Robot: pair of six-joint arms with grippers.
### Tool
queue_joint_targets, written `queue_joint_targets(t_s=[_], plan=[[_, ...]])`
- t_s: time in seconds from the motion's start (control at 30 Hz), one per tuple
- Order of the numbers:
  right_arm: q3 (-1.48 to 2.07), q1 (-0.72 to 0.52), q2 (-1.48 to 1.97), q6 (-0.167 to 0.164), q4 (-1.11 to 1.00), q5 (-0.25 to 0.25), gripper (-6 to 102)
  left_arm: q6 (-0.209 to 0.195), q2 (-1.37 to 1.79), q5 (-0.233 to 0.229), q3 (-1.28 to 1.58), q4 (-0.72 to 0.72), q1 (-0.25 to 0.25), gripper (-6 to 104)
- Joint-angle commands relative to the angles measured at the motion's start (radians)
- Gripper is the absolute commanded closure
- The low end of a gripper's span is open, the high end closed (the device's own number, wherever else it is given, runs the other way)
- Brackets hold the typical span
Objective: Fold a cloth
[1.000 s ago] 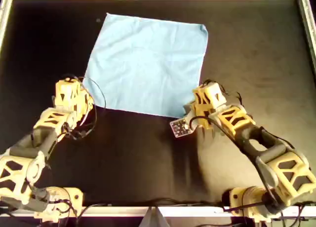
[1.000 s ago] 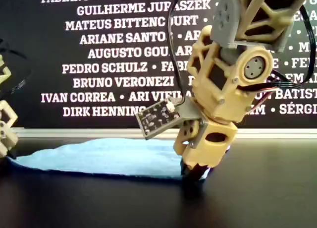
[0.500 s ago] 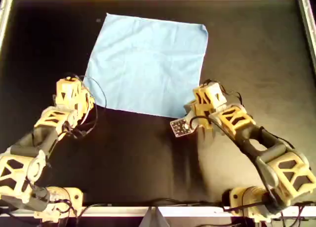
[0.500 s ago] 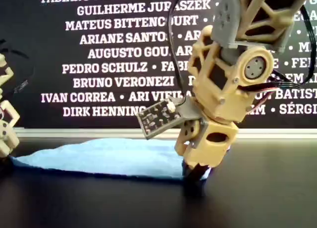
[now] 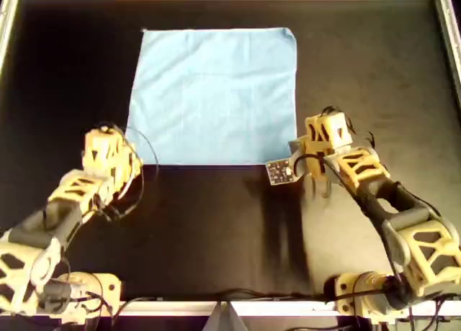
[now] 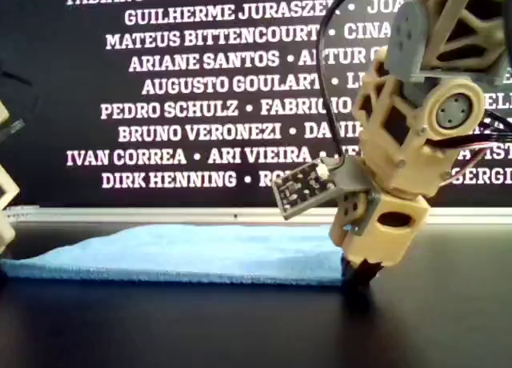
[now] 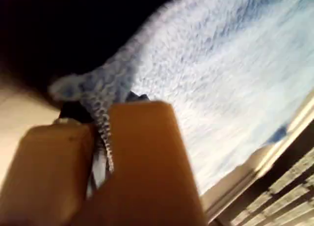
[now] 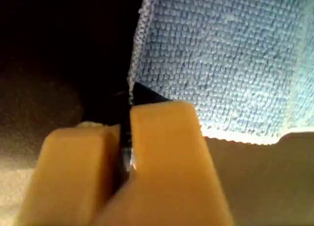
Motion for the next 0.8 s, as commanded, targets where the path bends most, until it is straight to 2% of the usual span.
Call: queue_joint_targets(t_s=[0.0, 0.1, 0.17, 0.5, 0.77], plan=[[0.003, -0.029, 0.032, -0.003, -0.021, 0.0, 97, 0.003, 0.081, -0.008, 0.044, 0.014, -0.069, 99], [0.041, -0.029, 0.044, -0.003, -0.021, -0.002, 97, 0.003, 0.115, -0.008, 0.083, 0.014, -0.118, 99], [0.078, -0.029, 0.086, -0.003, -0.021, -0.002, 97, 0.003, 0.133, -0.008, 0.107, 0.014, -0.133, 99], [0.327, -0.029, 0.399, -0.017, -0.021, 0.014, 97, 0.003, 0.153, -0.009, 0.153, 0.015, -0.137, 99], [0.422, -0.029, 0.509, -0.005, -0.021, 0.014, 97, 0.003, 0.196, -0.009, 0.173, 0.015, -0.12, 99]])
